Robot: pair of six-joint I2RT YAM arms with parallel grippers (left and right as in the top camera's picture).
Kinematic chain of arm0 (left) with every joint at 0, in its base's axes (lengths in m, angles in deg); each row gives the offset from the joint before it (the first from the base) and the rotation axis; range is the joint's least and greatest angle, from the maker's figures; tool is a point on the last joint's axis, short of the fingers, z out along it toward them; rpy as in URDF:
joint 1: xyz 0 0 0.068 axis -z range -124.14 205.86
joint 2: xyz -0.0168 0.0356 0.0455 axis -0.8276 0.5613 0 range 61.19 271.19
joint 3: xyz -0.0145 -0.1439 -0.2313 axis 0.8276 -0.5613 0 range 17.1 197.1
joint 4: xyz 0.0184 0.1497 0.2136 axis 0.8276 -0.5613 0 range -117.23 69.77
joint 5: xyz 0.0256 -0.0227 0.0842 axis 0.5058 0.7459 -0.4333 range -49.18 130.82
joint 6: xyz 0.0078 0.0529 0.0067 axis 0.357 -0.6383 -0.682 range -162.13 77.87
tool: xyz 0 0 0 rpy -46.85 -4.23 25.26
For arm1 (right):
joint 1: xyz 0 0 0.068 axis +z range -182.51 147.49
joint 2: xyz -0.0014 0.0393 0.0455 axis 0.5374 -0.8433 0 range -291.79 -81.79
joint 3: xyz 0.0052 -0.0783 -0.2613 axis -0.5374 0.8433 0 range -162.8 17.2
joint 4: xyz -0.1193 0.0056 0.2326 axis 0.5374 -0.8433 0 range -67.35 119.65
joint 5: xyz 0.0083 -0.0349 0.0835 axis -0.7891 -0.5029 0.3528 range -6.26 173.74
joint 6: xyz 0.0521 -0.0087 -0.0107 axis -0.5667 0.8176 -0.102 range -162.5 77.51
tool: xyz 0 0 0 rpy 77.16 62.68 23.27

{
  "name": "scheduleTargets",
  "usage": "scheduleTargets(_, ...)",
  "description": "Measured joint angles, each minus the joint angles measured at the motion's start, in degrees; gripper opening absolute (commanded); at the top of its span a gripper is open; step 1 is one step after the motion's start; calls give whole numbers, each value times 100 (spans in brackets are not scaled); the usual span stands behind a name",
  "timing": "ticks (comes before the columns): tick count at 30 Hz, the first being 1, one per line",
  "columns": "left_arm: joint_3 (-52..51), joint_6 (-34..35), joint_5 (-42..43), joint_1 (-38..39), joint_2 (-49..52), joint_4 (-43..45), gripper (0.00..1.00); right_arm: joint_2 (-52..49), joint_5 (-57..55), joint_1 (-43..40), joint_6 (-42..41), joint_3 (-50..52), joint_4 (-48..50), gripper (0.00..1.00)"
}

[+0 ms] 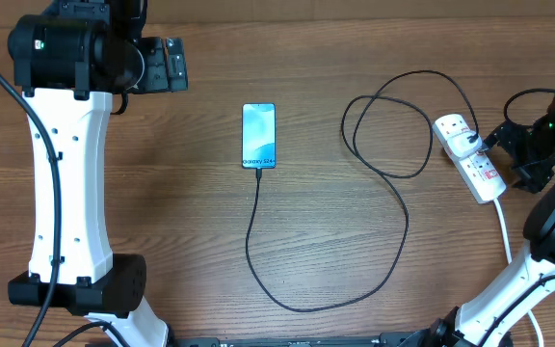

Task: Plug charger to phone and switch on socket

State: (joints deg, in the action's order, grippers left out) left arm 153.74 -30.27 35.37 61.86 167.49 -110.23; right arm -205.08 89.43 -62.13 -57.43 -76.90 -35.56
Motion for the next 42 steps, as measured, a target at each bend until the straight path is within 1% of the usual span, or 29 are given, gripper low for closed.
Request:
scheduleTargets(22, 0, 0, 2, 0, 0, -2, 99, 2, 55, 0, 44, 0, -188, 100)
scheduleTargets(30, 0, 0, 2, 0, 0, 0, 100, 2, 68, -2, 9, 0, 15, 100)
scheduleTargets(42, 0, 0, 2, 0, 0, -2, 100, 0, 72, -72, -7, 7, 15, 100)
